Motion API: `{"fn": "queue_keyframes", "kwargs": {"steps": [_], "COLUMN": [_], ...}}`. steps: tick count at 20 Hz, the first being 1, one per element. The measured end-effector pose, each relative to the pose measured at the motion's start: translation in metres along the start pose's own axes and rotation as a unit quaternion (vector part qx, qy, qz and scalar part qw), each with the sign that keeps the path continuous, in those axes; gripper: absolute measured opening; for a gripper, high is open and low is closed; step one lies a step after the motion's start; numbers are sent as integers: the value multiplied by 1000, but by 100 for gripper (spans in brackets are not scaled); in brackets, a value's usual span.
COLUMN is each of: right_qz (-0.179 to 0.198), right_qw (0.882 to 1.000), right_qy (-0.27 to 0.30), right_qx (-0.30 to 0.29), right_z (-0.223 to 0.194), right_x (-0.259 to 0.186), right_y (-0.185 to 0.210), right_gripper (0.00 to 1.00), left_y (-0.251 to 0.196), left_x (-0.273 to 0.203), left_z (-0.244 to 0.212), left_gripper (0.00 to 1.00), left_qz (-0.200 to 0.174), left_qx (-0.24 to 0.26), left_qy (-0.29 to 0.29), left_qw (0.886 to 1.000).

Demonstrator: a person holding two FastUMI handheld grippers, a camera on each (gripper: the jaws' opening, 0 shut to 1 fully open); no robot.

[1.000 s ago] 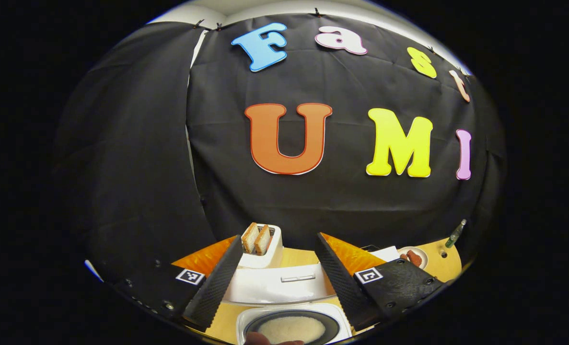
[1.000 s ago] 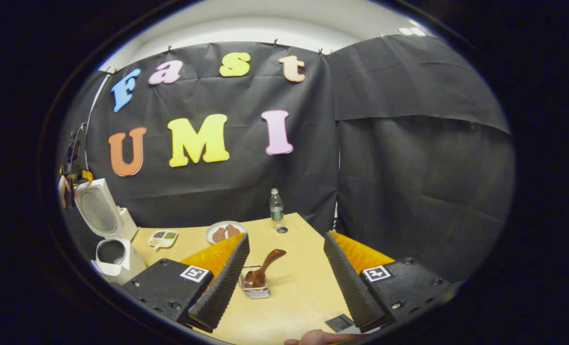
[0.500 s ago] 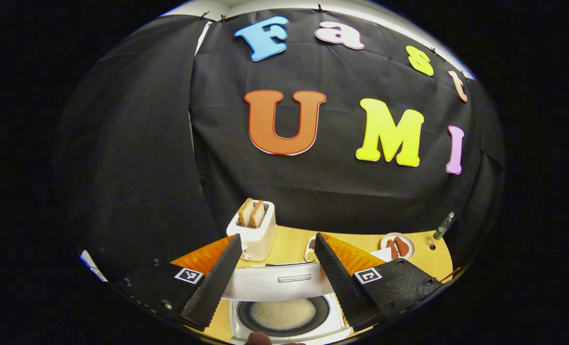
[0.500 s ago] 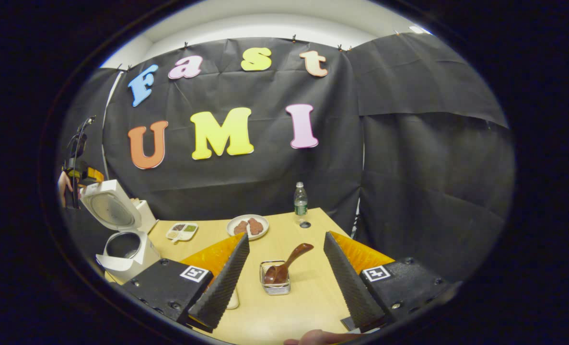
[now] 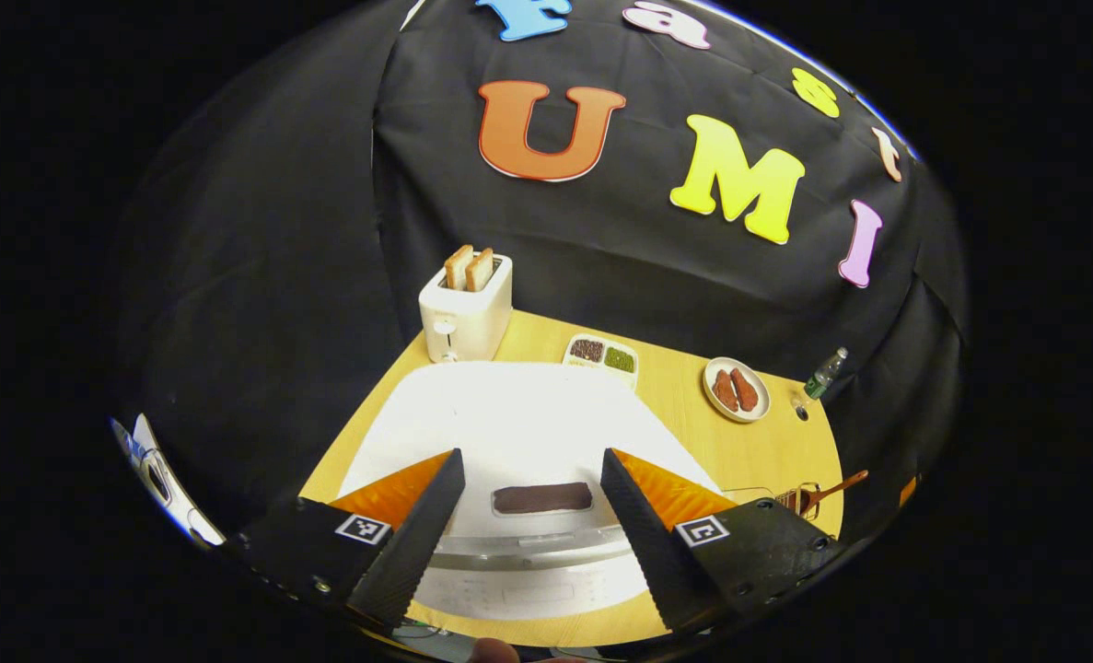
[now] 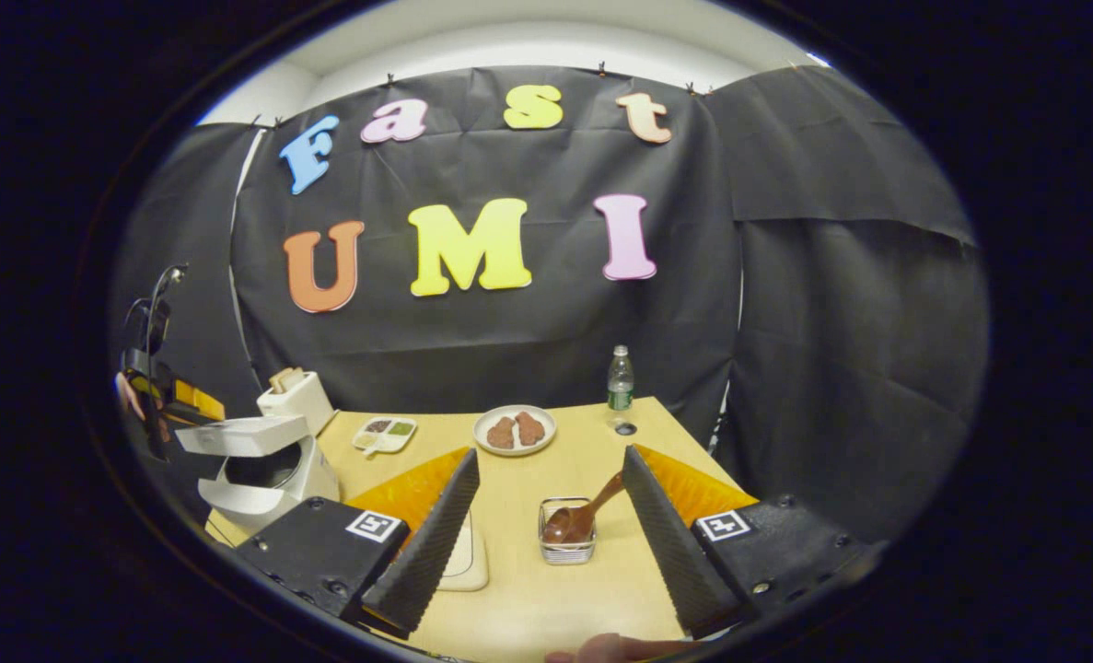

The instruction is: Close the left gripper, press the button to open the rice cooker; take a wooden spoon from the chopstick holder with the right hand, scoop a spoonful of rice and pour it into the rice cooker, then put the wooden spoon back into the chopstick holder.

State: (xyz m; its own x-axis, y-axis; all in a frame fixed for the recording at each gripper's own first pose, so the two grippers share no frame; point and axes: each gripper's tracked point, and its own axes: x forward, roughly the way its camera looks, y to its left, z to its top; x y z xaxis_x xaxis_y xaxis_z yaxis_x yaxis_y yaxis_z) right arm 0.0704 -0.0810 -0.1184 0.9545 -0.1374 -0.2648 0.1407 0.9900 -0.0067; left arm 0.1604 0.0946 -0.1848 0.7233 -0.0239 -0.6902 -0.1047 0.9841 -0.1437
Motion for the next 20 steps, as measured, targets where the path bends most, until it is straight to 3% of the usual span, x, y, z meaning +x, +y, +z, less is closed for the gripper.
{"fn": "queue_keyframes", "kwargs": {"steps": [13, 20], "right_qz": [22, 35], "right_qw": [999, 998], "right_qy": [24, 36], "right_qx": [27, 32], "right_z": [-13, -21], "right_x": [21, 35], "right_y": [1, -2], "right_gripper": [99, 99], "left_y": [5, 9], "left_x": [16, 23], "left_z": [-65, -80], "left_gripper": [98, 98], "left_qz": [15, 52], "left_qx": [-6, 14], "left_qy": [108, 124], "left_qw": [994, 991]}}
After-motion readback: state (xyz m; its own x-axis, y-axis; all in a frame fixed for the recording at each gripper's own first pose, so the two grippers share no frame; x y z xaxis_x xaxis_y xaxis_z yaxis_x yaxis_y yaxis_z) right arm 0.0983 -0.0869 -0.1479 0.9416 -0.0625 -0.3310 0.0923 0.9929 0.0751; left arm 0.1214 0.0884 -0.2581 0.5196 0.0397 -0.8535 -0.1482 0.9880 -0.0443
